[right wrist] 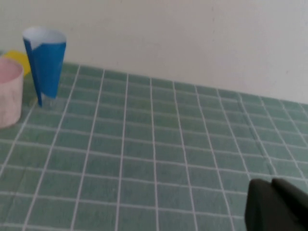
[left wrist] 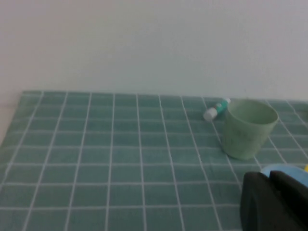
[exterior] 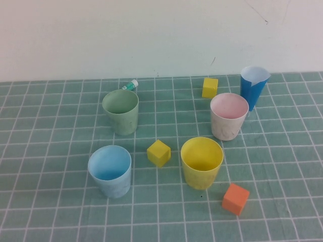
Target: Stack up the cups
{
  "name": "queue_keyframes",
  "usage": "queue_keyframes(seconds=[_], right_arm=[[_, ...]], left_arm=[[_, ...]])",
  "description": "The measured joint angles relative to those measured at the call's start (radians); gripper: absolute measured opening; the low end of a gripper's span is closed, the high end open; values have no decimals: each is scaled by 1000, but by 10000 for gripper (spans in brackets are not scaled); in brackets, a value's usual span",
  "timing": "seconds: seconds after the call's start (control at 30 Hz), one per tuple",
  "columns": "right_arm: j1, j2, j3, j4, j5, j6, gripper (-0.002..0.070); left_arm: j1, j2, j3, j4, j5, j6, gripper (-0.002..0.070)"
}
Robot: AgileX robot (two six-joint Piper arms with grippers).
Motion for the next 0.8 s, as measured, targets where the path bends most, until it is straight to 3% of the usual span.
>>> queue_keyframes(seconds=[0.13, 0.4, 0.53, 0.7, 0.8], right_arm=[[0, 129, -15, 100, 45, -136, -1], [0, 284, -15, 567, 179, -779, -1], [0, 303, -15, 742, 212, -978, -1], [0, 304, -15, 780, 212, -1032, -1], [0, 304, -15, 785, 212, -1037, -1]], left_arm=[[0, 146, -61, -154, 66, 111, -2], [0, 543, -349, -347, 342, 340, -2], [0, 744, -494, -404, 414, 438, 10], [-35, 960, -597, -422, 414, 586, 147], [-85, 1056, -620, -392, 344, 668, 312]])
